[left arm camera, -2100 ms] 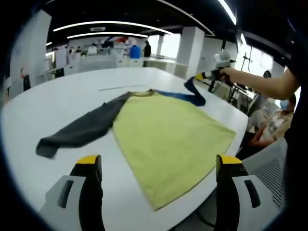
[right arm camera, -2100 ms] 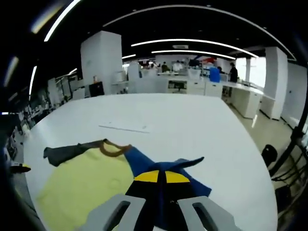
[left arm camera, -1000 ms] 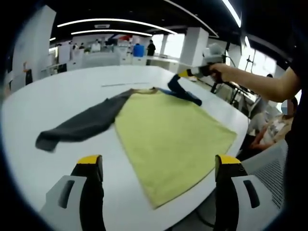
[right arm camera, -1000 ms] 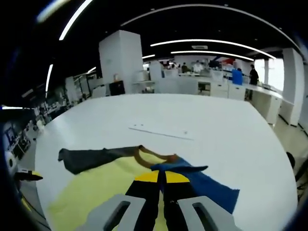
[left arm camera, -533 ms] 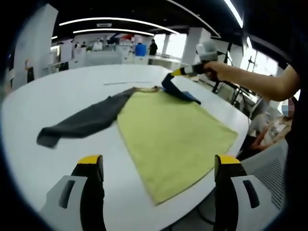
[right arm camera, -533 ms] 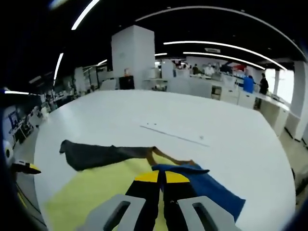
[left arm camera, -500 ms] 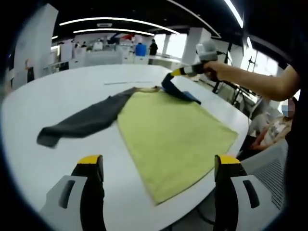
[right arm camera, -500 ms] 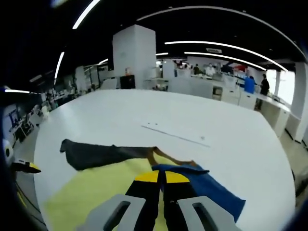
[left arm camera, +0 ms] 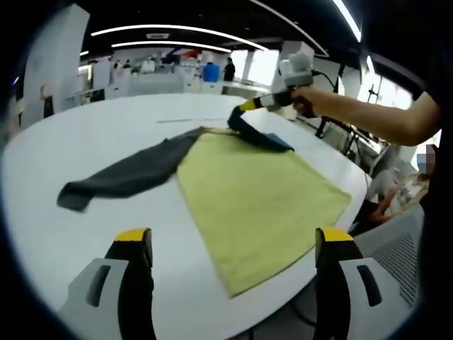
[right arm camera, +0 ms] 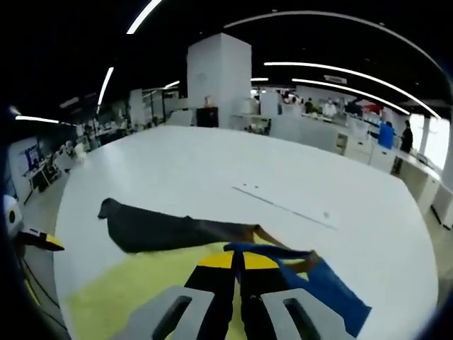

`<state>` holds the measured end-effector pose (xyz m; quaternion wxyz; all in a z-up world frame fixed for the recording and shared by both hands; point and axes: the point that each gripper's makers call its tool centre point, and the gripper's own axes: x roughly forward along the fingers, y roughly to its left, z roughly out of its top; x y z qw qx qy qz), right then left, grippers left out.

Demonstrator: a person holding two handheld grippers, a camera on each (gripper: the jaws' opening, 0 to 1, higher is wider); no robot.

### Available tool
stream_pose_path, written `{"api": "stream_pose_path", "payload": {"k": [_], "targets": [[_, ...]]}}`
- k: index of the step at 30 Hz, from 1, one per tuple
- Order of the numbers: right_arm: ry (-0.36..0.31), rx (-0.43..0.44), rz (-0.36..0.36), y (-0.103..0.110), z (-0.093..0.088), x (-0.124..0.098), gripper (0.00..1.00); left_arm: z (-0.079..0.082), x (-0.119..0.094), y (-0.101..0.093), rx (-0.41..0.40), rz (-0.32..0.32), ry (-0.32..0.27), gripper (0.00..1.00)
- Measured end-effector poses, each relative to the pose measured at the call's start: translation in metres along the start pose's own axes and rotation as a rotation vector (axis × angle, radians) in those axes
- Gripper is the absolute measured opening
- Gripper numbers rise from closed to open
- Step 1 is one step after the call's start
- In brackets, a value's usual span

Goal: Fold the garment on the visible template until the final outline fits inside the template.

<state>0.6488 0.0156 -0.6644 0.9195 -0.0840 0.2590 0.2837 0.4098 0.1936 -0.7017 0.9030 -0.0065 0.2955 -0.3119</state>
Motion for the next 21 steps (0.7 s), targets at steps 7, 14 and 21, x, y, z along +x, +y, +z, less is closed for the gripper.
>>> {"api": "stream_pose_path", "payload": {"k": [7,14,21], "targets": [[0.028,-0.046,0.060,0.022,-0.002,0.012,0.00,-0.003,0.000,-0.001,-0.010,0.001,0.005,0.92],[0.063,-0.125,0.133,0.050,-0.009,0.020,0.00,-0.005,-0.001,0.002,-0.015,0.012,0.001,0.92],[0.134,-0.286,0.189,0.077,-0.032,0.027,0.00,-0.004,-0.002,0.003,-0.017,0.015,-0.002,0.92]]}}
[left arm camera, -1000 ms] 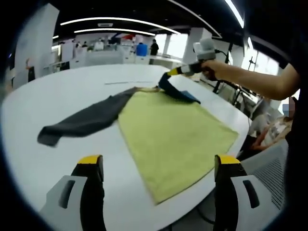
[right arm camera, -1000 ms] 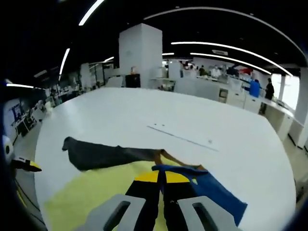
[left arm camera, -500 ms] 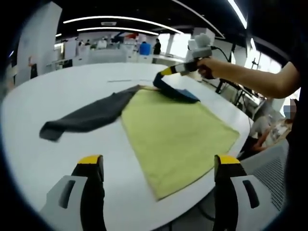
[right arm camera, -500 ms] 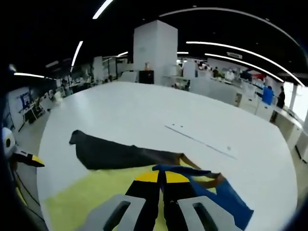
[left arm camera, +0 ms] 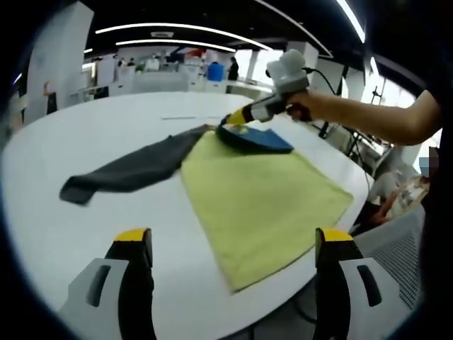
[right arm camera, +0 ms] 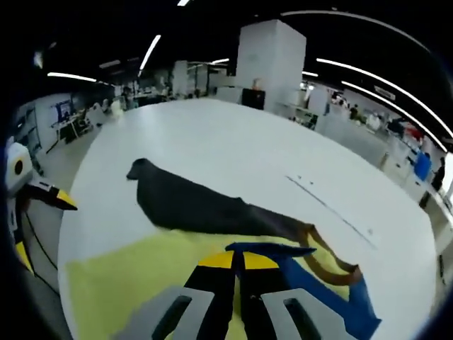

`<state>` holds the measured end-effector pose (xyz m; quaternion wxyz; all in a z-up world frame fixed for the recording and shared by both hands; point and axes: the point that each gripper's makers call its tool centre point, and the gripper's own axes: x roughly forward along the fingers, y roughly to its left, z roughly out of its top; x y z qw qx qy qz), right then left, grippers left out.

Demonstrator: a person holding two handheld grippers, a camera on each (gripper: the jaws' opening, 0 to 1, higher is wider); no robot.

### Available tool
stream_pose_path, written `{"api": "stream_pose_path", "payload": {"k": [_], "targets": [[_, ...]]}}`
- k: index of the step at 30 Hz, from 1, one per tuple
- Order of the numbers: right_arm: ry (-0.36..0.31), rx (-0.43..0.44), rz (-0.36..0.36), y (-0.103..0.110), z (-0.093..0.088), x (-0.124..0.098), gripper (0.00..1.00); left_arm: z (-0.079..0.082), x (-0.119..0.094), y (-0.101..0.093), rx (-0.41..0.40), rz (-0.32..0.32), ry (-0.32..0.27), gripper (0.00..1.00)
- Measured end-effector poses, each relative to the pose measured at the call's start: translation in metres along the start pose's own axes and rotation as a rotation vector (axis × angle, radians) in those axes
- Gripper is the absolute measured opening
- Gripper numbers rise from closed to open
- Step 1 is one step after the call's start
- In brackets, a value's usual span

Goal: Fold the garment on the visible template until the final outline fits inside the template.

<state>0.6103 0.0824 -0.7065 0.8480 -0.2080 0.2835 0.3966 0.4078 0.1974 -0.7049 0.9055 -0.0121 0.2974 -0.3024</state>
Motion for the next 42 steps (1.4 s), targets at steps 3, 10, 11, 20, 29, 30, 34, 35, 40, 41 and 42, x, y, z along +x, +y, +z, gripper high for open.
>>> {"api": "stream_pose_path", "payload": {"k": [3,10,11,20,29,30,34,35,40,41,42], "targets": [[-0.010,-0.080,0.012,0.012,-0.002,0.007,0.00,-0.002,0.001,0.000,-0.002,-0.003,0.005,0.92],[0.041,-0.180,0.032,0.032,-0.020,0.018,0.00,-0.002,-0.001,0.001,-0.009,0.000,0.002,0.92],[0.046,-0.180,0.037,0.034,-0.022,0.020,0.00,-0.003,-0.001,0.001,-0.009,0.001,0.005,0.92],[0.031,-0.030,0.148,0.066,-0.033,0.038,0.00,-0.003,-0.006,0.002,-0.001,0.015,0.007,0.94],[-0.013,0.063,0.132,0.056,-0.029,0.036,0.09,-0.003,-0.010,0.005,0.001,0.030,0.006,0.95],[-0.013,0.061,0.117,0.051,-0.029,0.035,0.11,-0.003,-0.010,0.005,0.001,0.029,0.006,0.95],[-0.009,0.084,0.097,0.041,-0.029,0.034,0.12,-0.002,-0.009,0.003,0.004,0.024,0.006,0.95],[-0.007,0.104,0.095,0.040,-0.029,0.035,0.12,-0.002,-0.009,0.003,0.003,0.023,0.006,0.95],[-0.001,0.156,0.088,0.034,-0.029,0.039,0.18,-0.004,-0.010,0.004,0.003,0.024,0.012,0.94],[0.002,0.166,0.087,0.034,-0.029,0.040,0.19,-0.004,-0.010,0.005,-0.001,0.025,0.013,0.94],[0.003,0.177,0.090,0.034,-0.029,0.041,0.20,-0.004,-0.011,0.005,-0.001,0.026,0.013,0.94]]}}
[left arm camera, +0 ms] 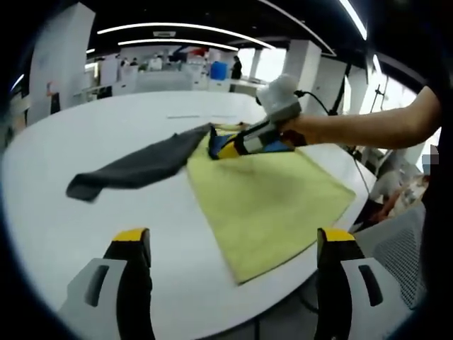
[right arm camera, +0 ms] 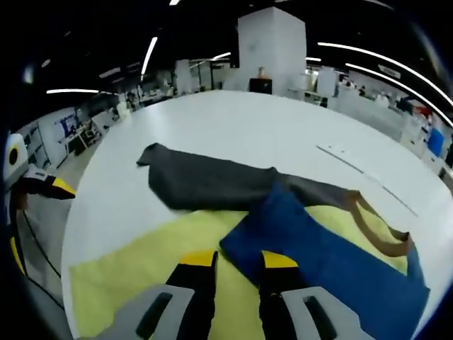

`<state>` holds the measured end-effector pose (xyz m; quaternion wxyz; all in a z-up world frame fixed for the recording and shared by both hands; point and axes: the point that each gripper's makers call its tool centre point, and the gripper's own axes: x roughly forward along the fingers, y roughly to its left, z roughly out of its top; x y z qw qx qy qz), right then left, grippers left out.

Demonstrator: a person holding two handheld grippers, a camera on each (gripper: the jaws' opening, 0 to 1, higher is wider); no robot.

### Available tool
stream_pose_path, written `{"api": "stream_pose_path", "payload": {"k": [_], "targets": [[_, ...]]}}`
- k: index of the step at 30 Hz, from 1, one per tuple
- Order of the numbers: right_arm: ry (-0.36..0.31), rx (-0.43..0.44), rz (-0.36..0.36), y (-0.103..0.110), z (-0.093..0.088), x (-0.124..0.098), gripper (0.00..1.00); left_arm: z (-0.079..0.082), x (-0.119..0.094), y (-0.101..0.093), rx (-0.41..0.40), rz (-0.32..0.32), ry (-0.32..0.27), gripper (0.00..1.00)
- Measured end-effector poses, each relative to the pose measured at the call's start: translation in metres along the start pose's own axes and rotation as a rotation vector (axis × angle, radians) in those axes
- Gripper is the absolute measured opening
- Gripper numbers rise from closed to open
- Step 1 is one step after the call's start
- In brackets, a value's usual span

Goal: Fold the garment on the visible template until the final outline fits inside the template.

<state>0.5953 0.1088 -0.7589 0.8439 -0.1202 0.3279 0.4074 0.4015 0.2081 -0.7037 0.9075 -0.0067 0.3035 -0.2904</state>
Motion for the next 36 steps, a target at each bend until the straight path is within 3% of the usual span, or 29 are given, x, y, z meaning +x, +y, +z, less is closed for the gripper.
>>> {"api": "stream_pose_path", "payload": {"k": [8,18,24,31,36], "targets": [[-0.003,0.003,0.004,0.001,0.003,-0.002,0.29,0.000,0.000,0.004,0.002,0.011,0.004,0.95],[-0.006,0.043,-0.022,-0.019,0.003,-0.030,0.59,0.008,0.006,0.001,0.027,0.001,-0.003,0.99],[-0.025,0.090,-0.042,-0.036,-0.002,-0.051,0.69,0.010,0.007,-0.001,0.048,-0.005,-0.003,0.99],[-0.032,0.127,-0.072,-0.054,-0.018,-0.076,0.71,0.013,0.006,0.000,0.064,-0.001,-0.004,0.99],[-0.042,0.163,-0.100,-0.068,-0.027,-0.094,0.66,0.014,0.006,0.002,0.065,0.002,-0.006,0.99]]}}
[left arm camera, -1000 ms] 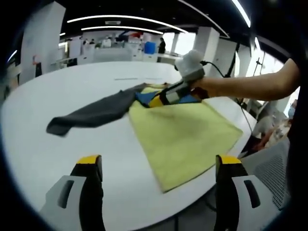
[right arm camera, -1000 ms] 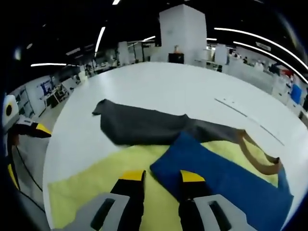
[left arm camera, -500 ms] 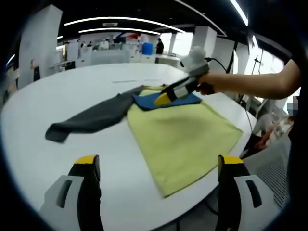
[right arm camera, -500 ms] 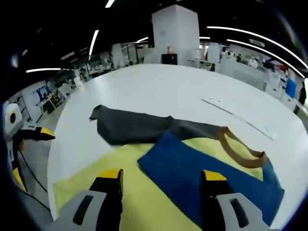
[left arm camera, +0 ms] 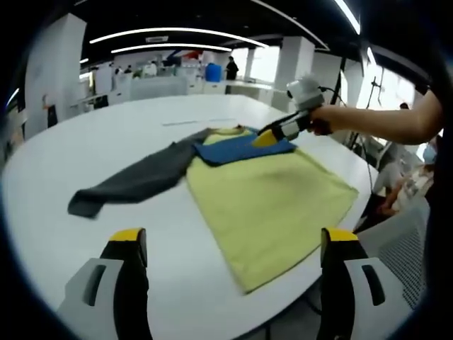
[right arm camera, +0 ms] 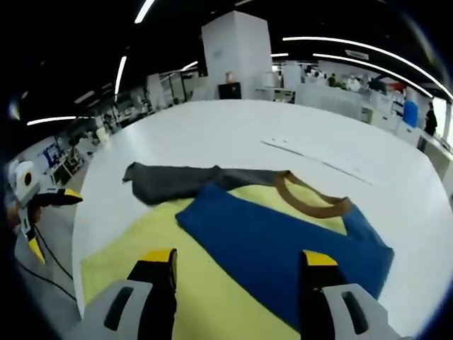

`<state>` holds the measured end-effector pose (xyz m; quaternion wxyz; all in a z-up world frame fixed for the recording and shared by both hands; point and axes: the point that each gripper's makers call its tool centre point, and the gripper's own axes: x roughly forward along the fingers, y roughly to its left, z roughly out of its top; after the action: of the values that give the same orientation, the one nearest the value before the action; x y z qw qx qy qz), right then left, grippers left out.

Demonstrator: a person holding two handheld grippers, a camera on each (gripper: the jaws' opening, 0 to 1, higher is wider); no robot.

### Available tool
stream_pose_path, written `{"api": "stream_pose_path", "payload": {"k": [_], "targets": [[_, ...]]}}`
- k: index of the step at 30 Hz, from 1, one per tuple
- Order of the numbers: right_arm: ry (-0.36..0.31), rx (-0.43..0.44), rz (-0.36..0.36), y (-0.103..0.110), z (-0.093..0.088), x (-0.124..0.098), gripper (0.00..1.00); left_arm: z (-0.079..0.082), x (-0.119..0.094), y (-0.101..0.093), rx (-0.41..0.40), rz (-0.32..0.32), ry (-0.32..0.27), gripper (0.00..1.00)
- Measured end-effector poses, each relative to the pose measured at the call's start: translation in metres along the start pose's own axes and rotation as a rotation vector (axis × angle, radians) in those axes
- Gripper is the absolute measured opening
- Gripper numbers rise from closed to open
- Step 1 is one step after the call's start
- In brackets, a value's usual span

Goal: Fold the garment on the visible template until the final outline fits inside the template.

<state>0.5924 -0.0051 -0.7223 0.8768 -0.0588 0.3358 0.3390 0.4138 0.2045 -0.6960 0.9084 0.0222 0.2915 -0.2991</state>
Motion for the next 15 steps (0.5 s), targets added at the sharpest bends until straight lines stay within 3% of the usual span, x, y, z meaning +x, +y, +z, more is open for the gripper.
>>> {"api": "stream_pose_path", "payload": {"k": [15], "targets": [[0.023,0.057,-0.115,-0.055,-0.031,-0.045,0.54,0.002,0.003,-0.002,0.009,-0.008,0.002,0.99]]}}
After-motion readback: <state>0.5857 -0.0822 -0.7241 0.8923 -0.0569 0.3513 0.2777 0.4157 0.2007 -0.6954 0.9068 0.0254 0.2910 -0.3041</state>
